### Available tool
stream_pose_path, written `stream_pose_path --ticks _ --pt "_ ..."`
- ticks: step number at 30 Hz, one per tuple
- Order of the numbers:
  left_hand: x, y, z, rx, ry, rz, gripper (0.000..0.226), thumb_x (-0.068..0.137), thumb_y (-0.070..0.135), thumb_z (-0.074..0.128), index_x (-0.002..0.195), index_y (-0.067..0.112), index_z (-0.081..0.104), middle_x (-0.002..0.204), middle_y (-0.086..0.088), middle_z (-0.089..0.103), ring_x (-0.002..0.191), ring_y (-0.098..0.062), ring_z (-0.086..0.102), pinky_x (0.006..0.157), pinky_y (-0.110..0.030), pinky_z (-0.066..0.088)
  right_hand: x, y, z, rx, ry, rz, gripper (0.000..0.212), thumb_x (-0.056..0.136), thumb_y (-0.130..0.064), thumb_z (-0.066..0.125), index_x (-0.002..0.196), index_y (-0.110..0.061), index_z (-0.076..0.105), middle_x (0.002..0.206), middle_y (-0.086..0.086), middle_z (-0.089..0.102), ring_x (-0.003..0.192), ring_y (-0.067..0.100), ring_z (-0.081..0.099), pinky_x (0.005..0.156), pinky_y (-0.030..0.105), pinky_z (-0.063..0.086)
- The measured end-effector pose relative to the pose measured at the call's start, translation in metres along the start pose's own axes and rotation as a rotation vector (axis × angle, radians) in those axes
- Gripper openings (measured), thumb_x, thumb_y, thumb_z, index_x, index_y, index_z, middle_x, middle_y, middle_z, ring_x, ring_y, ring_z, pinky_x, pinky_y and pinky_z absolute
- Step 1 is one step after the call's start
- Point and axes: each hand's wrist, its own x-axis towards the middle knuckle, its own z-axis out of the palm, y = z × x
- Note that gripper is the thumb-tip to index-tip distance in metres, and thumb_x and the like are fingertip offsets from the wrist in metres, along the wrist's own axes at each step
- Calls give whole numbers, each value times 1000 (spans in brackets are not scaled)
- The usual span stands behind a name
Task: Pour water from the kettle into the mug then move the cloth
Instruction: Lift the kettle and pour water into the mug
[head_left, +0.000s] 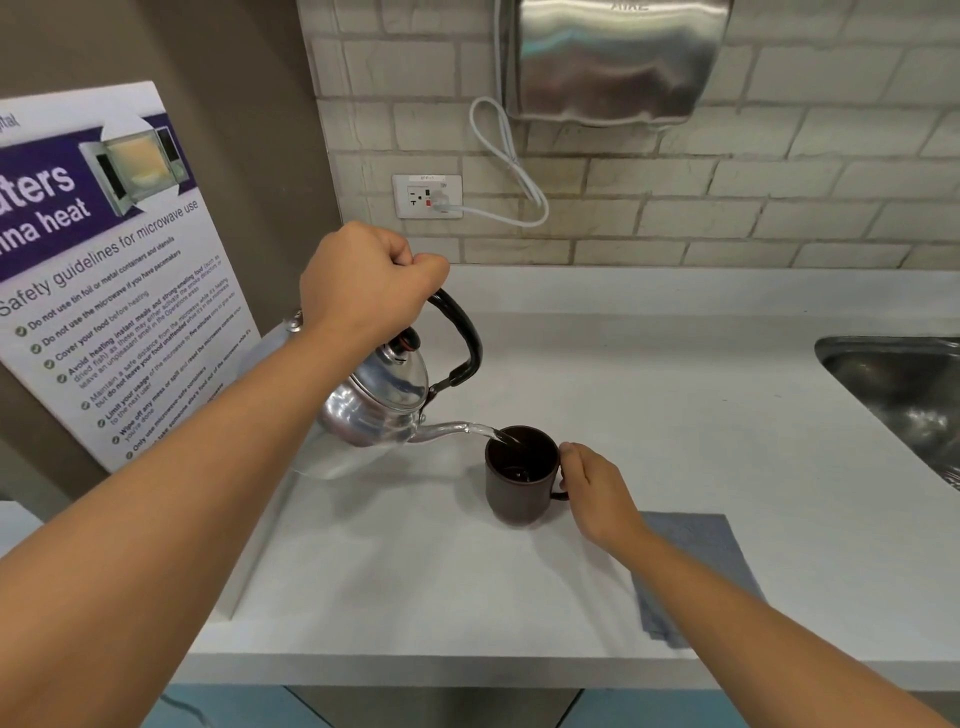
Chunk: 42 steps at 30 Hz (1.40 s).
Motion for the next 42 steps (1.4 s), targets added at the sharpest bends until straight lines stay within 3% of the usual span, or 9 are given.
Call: stream_pose_path --ticks 6,10,21,25,28,33,39,42 --pt "-3 -2 3 -28 -6 -1 31 65 26 56 42 12 41 40 4 33 43 -14 31 49 -23 31 0 -1 0 -4 6 2 41 101 -29 28 69 -8 42 71 10 50 68 20 47 60 26 36" --pt "-4 -7 5 -81 -1 -44 33 65 26 57 41 14 37 33 5 31 40 -10 28 48 -22 28 -1 -2 -1 -1 7 8 40 101 -29 27 69 -9 41 71 10 49 68 21 46 64 33 37" --pt "-7 -25 10 -254 10 -133 33 63 26 57 35 20 40 32 6 24 37 -10 23 48 -21 25 -2 -4 -2 -3 9 15 40 100 -30 28 69 -9 43 71 8 52 69 20 49 67 35 41" --pt "-8 -30 13 -346 11 -146 37 65 22 57 33 20 38 30 8 22 34 -8 22 39 -14 26 -1 -4 -2 23 6 31 39 100 -30 30 67 -12 42 70 5 52 69 19 51 68 35 42" --pt "-8 -33 16 -426 21 -187 44 67 18 59 32 19 33 31 10 19 34 -7 19 38 -11 25 0 -2 -4 40 -3 45 40 99 -31 32 64 -14 43 67 0 51 67 16 49 64 28 40" --pt "-4 -39 22 -519 43 -277 45 74 13 61 44 16 29 35 12 15 37 -8 15 37 -13 22 2 -3 -9 137 -23 108 40 97 -30 40 61 -17 52 63 -6 58 55 -6 54 56 8 38" --pt "10 -54 20 -620 79 -441 35 72 21 60 52 19 32 57 -3 23 51 -14 17 46 -28 16 20 -31 -28 139 59 85 24 89 -26 56 72 -9 59 78 11 66 78 21 60 72 32 45" --pt "18 -62 22 -688 130 -496 36 73 20 60 51 21 32 58 -2 24 51 -13 18 46 -29 16 39 -77 -30 171 96 -33 24 88 -29 56 69 -15 58 75 5 64 72 14 57 71 30 43"
